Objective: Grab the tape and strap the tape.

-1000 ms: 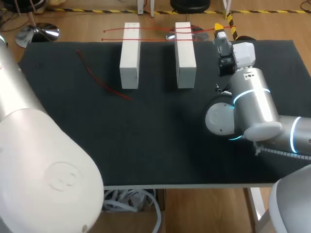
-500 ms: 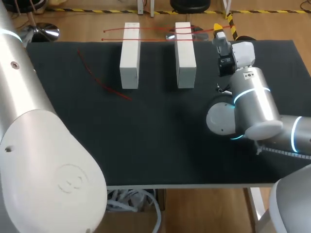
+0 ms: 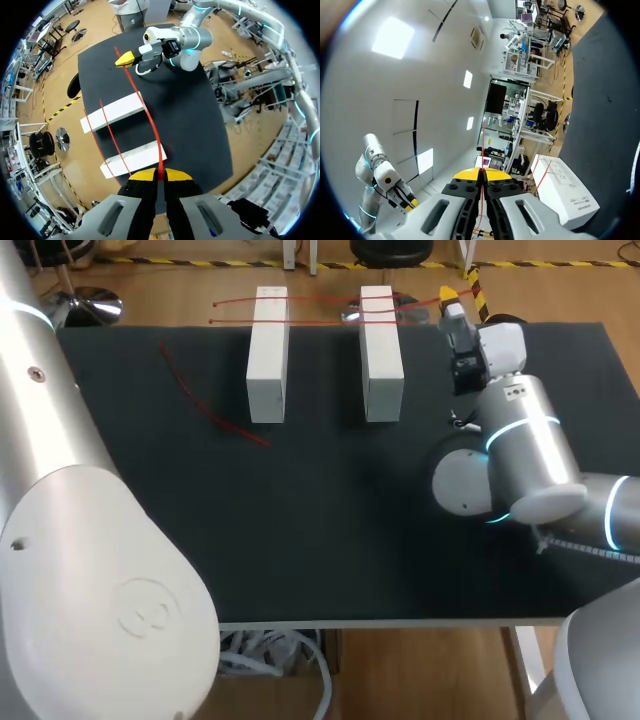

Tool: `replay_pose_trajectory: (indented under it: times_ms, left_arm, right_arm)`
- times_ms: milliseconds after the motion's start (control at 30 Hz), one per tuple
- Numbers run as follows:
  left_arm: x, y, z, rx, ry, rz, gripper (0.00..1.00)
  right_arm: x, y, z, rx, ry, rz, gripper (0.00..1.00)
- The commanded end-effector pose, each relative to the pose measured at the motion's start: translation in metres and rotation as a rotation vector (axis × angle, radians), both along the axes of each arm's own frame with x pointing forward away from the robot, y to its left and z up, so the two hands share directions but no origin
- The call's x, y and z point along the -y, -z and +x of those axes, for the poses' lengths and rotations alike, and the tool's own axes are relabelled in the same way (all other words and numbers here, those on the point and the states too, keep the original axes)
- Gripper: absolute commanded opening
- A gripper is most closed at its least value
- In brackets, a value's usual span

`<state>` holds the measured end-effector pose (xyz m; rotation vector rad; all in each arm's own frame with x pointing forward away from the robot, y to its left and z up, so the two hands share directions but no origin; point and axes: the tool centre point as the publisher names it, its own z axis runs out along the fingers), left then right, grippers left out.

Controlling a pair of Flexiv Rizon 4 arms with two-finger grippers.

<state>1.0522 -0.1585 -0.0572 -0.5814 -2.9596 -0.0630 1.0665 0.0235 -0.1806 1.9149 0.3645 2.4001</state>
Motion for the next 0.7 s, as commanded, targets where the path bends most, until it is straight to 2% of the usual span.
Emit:
replay_pose_trajectory:
  times_ms: [33,267,400,700]
  left_arm:
    - [-0.001,0.0,-0.004,0.011,0.001,-0.002,0.0]
    - [-0.002,-0.001,-0.004,0.015,-0.013,-0.013,0.0]
    - [-0.005,-0.009,-0.002,0.002,-0.008,0.04,0.0]
    - [-0.006,-0.021,-0.002,-0.024,0.013,0.072,0.0]
  right_arm:
    - [0.003,0.002,0.002,0.006,-0.01,-0.001,0.0]
    - [0.002,0.003,0.003,0.008,-0.01,-0.002,0.0]
    - [-0.001,0.003,0.002,0.006,-0.011,-0.004,0.0]
    - [-0.003,0.001,0.001,0.011,-0.008,-0.003,0.0]
